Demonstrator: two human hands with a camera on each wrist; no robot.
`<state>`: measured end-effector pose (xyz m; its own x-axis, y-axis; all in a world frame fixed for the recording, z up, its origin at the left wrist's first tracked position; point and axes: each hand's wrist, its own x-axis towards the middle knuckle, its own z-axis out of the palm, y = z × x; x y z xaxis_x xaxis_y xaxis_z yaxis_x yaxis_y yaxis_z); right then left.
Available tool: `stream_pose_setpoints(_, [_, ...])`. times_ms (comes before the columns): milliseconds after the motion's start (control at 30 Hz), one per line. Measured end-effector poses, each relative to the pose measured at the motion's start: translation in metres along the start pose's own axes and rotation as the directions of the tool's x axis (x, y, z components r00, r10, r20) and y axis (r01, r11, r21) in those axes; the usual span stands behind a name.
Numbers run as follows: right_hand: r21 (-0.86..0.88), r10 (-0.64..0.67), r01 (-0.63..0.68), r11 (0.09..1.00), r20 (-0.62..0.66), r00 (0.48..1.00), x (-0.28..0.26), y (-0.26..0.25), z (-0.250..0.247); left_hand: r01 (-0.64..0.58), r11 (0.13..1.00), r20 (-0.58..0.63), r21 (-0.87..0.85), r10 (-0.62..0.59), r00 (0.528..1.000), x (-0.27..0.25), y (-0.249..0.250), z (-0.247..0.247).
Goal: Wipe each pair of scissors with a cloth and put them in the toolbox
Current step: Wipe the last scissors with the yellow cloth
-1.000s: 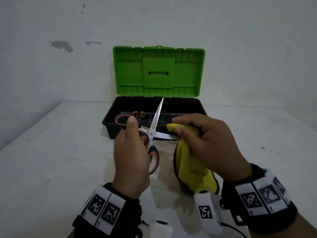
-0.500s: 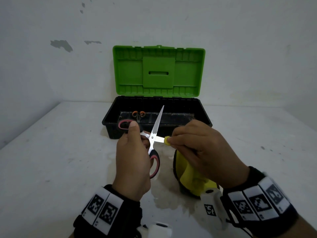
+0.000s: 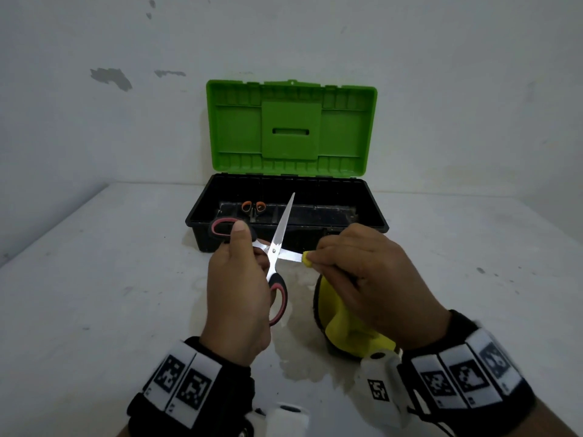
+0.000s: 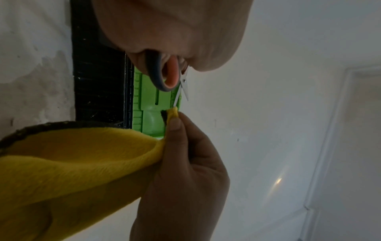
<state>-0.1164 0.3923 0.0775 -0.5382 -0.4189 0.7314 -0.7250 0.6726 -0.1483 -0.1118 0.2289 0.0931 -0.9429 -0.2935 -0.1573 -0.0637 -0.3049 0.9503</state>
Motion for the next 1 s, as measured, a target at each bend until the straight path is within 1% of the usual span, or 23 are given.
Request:
stream_pose_setpoints(167, [-0.021, 0.018, -0.02, 1.0, -0.075, 0.997, 0.004, -0.01, 0.009, -0.019, 1.0, -0.016, 0.007, 0.019, 1.0, 0.0, 0.004, 0.003])
stream_pose_setpoints(333, [-0.003, -0.01, 0.01, 1.0, -0.062, 0.998, -0.002, -0.003, 0.004, 0.04, 0.999, -0.024, -0.017, -0.04, 0.999, 0.003, 0.001, -0.001])
stream_pose_setpoints(433, [-0.028, -0.021, 0.02, 0.999, -0.052, 0.998, -0.011, 0.0, -0.001, 0.074, 0.997, -0.017, -0.021, -0.074, 0.997, 0.003, 0.0, -0.003])
stream_pose_setpoints(600, [-0.099, -0.014, 0.014, 0.995, 0.005, 1.0, -0.025, 0.017, -0.013, 0.039, 0.999, -0.03, -0.002, -0.039, 0.999, 0.007, 0.005, -0.007])
stream_pose_setpoints(667, [-0.114, 0.023, -0.02, 0.993, 0.017, 1.0, -0.029, 0.023, -0.018, 0.015, 1.0, -0.034, 0.018, -0.015, 0.999, 0.01, 0.009, -0.009])
stream_pose_setpoints(700, [-0.108, 0.056, -0.055, 0.993, 0.002, 0.998, -0.029, 0.024, -0.02, 0.001, 0.999, -0.038, 0.038, 0.0, 0.999, 0.01, 0.011, -0.009])
stream_pose_setpoints(800, [-0.076, 0.139, -0.148, 0.986, -0.113, 0.984, -0.022, 0.015, -0.028, -0.039, 0.995, -0.032, 0.093, 0.042, 0.999, 0.012, 0.012, -0.008])
stream_pose_setpoints(833, [-0.069, 0.135, -0.146, 0.987, -0.145, 0.98, -0.016, 0.01, -0.029, -0.055, 0.993, -0.024, 0.104, 0.057, 0.998, 0.012, 0.011, -0.007])
stream_pose_setpoints(900, [-0.059, 0.072, -0.083, 0.995, -0.162, 0.984, -0.003, -0.001, -0.025, -0.084, 0.987, -0.004, 0.134, 0.085, 0.996, 0.01, 0.006, -0.005])
stream_pose_setpoints(933, [-0.058, 0.029, -0.037, 0.998, -0.143, 0.989, 0.004, -0.005, -0.02, -0.09, 0.986, 0.008, 0.139, 0.09, 0.996, 0.008, 0.004, -0.003])
stream_pose_setpoints(1000, [-0.081, -0.048, 0.043, 0.996, -0.057, 0.997, 0.014, -0.011, -0.006, -0.093, 0.986, 0.027, 0.139, 0.09, 0.996, 0.006, 0.001, 0.0])
